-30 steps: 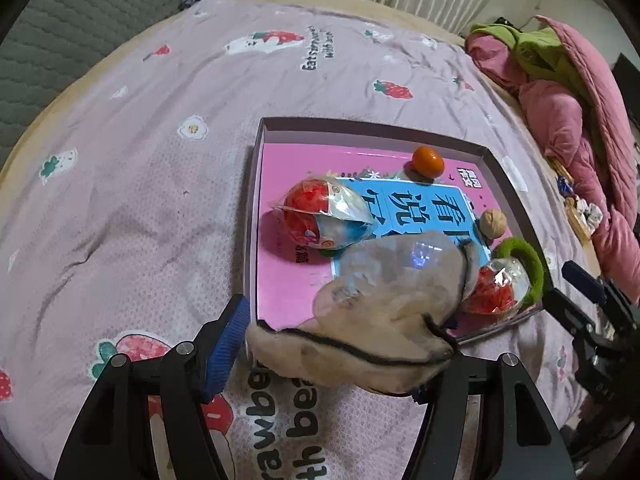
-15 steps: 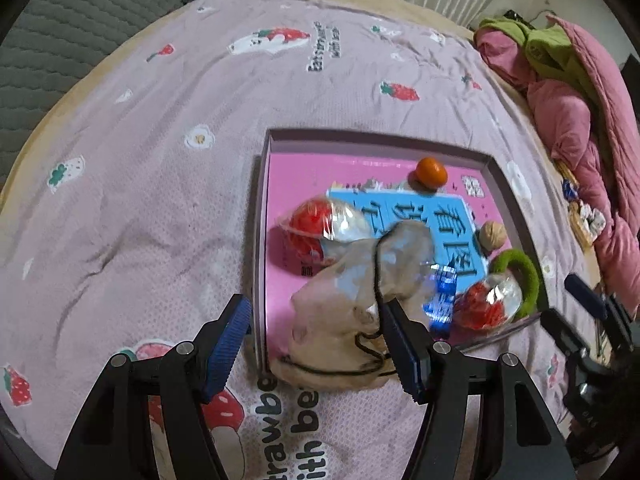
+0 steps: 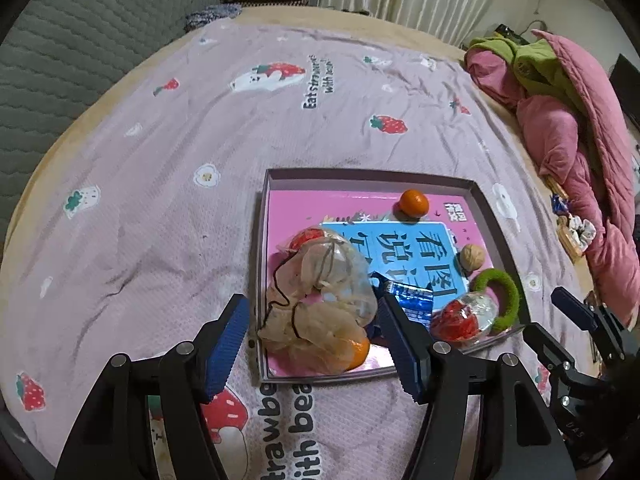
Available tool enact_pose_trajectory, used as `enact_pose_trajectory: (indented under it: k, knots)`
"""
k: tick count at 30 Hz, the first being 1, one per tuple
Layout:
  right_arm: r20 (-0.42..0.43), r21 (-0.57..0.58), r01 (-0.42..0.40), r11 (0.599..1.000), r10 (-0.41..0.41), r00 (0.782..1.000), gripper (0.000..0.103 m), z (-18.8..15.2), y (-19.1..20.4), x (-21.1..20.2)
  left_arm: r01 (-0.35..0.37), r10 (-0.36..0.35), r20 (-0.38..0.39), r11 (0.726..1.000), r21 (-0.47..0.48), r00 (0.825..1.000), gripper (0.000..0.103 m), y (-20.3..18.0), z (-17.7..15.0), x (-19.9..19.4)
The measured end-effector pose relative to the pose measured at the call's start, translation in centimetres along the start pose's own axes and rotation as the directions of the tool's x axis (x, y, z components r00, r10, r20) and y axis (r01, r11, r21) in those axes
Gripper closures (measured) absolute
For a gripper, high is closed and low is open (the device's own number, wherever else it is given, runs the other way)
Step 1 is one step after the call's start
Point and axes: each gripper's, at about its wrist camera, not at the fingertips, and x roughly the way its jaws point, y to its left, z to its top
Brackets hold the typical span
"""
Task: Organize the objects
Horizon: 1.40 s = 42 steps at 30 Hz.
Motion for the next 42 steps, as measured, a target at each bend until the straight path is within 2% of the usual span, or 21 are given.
enact_pose_trajectory:
  k: [7, 13, 21, 25, 34, 42]
  knots:
    - [0.02, -0.005, -0.001, 1.0, 0.001, 1.0, 0.045, -0.1, 0.6, -1.5, -0.004, 0.003, 0.046, 1.0, 0.022, 0.999, 0.035, -1.0, -1.3, -2.3]
    - [0.044, -0.006, 0.0, 1.0, 0.001, 0.999, 0.037, -0.3, 1.2, -3.0, -0.008, 0.005, 0.076, 0.999, 0.041, 0.997, 0.035, -1.6, -2.9, -3.7]
    - [0.064, -0.007, 0.008, 1.0, -0.008, 0.998, 0.036, -0.9, 1.7, -4.6, -0.016, 0.009, 0.113, 0.998, 0.055, 0.994, 0.035, -2.1, -5.2, -4.9]
    - [0.076, -0.012, 0.011, 1.0, -0.01, 0.997, 0.031, -1.2, 2.0, -5.2, -0.017, 0.008, 0.141, 0.998, 0.057, 0.99, 0.035, -2.2, -5.9, -5.5]
    - [0.105, -0.01, 0.02, 1.0, -0.019, 0.994, 0.026, -2.5, 2.7, -5.9, -0.039, 0.023, 0.222, 0.997, 0.069, 0.975, 0.032, -2.5, -8.4, -6.2]
    - [0.137, 0.019, 0.014, 1.0, -0.016, 0.99, 0.021, -5.1, 2.9, -5.4, -0.057, 0.037, 0.282, 0.996, 0.063, 0.959, 0.027, -2.4, -11.8, -4.3]
